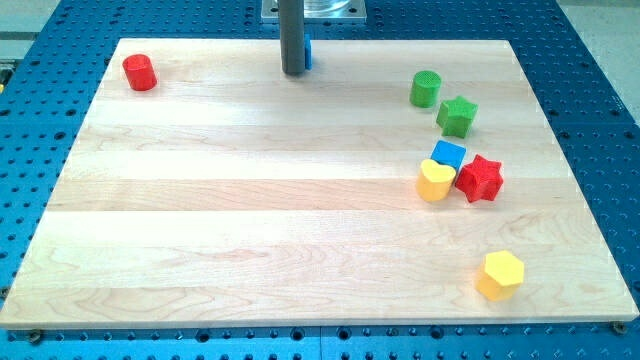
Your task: Place your arm at the top of the hexagon
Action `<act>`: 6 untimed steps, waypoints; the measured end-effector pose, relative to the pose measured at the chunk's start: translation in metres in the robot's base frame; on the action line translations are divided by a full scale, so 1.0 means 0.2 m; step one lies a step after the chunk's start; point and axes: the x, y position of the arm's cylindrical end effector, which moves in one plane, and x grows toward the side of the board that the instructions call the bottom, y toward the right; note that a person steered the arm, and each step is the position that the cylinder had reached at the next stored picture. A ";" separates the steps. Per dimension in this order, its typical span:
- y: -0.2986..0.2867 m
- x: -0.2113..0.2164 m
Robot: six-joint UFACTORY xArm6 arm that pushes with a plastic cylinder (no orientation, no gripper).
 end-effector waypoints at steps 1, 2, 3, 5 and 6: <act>0.00 0.04; 0.02 0.11; 0.20 0.22; 0.33 0.93; 0.40 1.27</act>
